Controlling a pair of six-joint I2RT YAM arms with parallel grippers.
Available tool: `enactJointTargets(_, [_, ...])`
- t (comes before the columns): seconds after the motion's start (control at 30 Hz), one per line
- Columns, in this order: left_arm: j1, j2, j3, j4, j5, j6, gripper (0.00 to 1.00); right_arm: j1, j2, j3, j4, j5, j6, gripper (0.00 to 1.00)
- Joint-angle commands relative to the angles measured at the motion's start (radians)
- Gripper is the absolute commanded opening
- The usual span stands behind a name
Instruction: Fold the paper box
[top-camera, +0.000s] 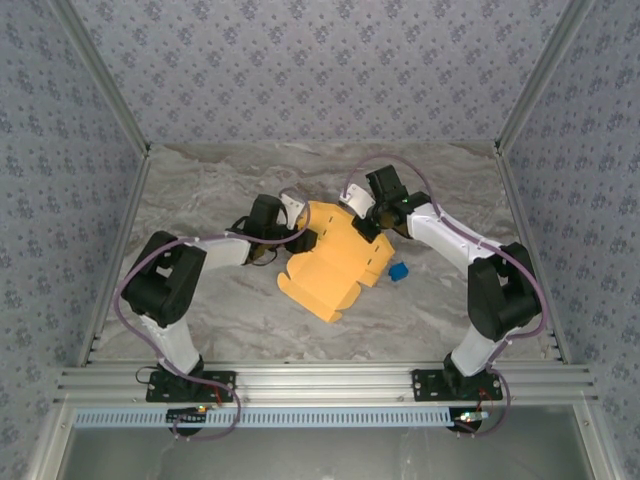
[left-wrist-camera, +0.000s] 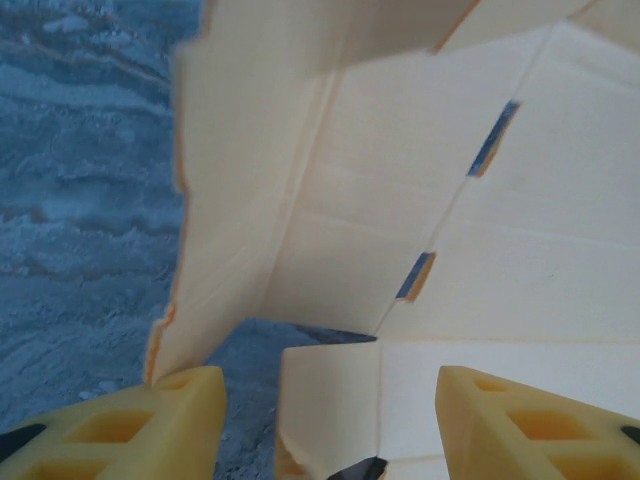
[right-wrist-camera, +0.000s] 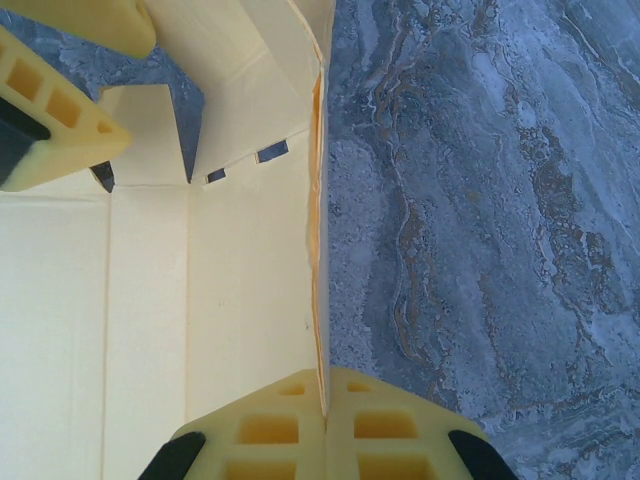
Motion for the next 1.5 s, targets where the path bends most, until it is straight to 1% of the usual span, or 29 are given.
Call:
enactJointTargets(0.0, [0.004, 0.015, 0.022, -0.035, -0.002, 0.029, 0.58, -0.003, -0.012, 0.032, -0.022, -0.016, 0.018, 0.00])
enactJointTargets(0.2, [0.007, 0.051, 0.029, 0.007, 0.129, -0.010, 0.56, -0.003, -0.011, 0.031, -0.006, 0.000, 0.031, 0.00])
enactJointTargets(0.33, [0.007, 0.042, 0.025, 0.052, 0.204, -0.052, 0.50, 0.000, -0.010, 0.030, -0.001, 0.016, 0.037, 0.00])
enactJointTargets(0.4, [0.004, 0.030, 0.019, 0.066, 0.218, -0.060, 0.47, -0.001, -0.011, 0.028, 0.001, 0.023, 0.039, 0.00])
enactJointTargets(0.53, [-0.002, -0.001, -0.011, 0.110, 0.242, -0.082, 0.45, -0.001, -0.011, 0.025, 0.005, 0.029, 0.046, 0.00])
enactJointTargets(0.9, [-0.042, 0.022, -0.013, 0.131, 0.260, -0.071, 0.46, 0.009, -0.005, 0.023, 0.006, 0.035, 0.052, 0.00])
enactJointTargets(1.37, [-0.082, 0.127, 0.011, 0.129, 0.215, -0.062, 0.47, 0.014, -0.019, 0.001, 0.026, 0.027, 0.069, 0.00])
enactJointTargets(1.47, [-0.084, 0.115, 0.004, 0.142, 0.216, -0.074, 0.47, 0.013, -0.019, 0.000, 0.026, 0.030, 0.065, 0.00])
